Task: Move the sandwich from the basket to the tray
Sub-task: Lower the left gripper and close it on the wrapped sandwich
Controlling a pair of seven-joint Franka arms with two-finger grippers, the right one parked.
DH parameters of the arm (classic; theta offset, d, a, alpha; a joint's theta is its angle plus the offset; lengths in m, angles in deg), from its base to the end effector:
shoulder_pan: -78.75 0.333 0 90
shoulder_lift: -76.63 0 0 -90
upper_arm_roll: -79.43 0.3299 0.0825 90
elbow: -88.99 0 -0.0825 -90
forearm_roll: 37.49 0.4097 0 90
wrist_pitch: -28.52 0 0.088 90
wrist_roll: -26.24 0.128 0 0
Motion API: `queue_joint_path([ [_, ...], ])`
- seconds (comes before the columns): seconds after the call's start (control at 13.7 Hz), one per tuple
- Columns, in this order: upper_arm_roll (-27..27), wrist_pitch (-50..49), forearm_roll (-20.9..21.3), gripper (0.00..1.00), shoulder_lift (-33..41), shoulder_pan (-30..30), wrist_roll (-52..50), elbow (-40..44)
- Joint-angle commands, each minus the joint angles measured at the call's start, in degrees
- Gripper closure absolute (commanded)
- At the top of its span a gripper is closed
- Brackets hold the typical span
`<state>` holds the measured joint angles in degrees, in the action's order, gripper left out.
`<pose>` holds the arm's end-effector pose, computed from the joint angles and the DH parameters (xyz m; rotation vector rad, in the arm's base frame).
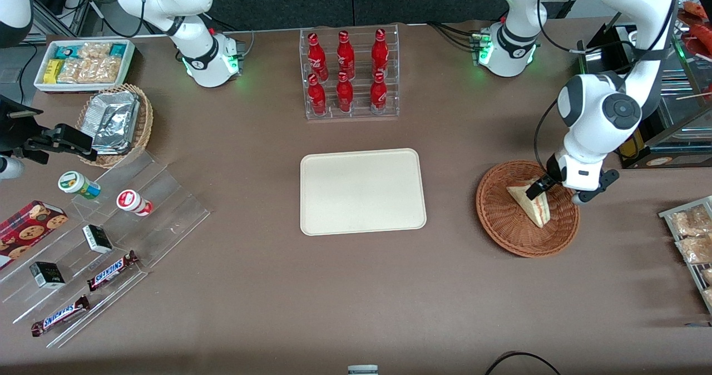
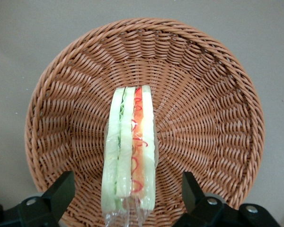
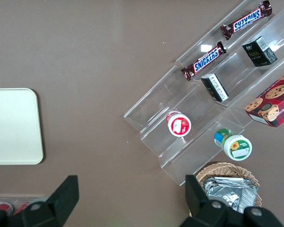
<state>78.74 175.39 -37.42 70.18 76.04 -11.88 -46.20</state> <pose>0.5363 -0.0319 0.2620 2.9648 0.9254 0.1323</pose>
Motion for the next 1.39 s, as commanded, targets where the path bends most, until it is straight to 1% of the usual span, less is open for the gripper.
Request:
queue_joint_path([
  [0.0,-0.11,2.01,1.08,0.00,-1.10,-0.36,-3.01,-0.34],
  [0.29,-0.20,2.46,1.08,0.00,-3.39,-0.54,-3.10,-0.34],
  [0.36,-0.20,2.37,1.08,0.04,-3.74,-0.54,-3.01,-0.43],
  [0.44,-0.20,2.20,1.16,0.21,-3.74,-0.63,-3.01,-0.43],
  [0.51,-0.20,1.93,1.16,0.47,-3.74,-0.63,-3.01,-0.60],
  [0.58,-0.20,1.84,1.16,0.77,-3.74,-0.63,-2.92,-0.69],
  [0.66,-0.20,1.67,1.16,1.00,-3.83,-0.63,-2.92,-0.69],
  [1.02,-1.34,1.32,1.08,1.00,-6.72,-0.89,-2.57,1.50],
  [1.17,-1.43,0.97,1.08,1.00,-5.95,-1.07,-2.75,2.21],
  [1.31,-1.51,-2.97,1.08,1.00,-5.24,-1.94,-2.49,4.65],
])
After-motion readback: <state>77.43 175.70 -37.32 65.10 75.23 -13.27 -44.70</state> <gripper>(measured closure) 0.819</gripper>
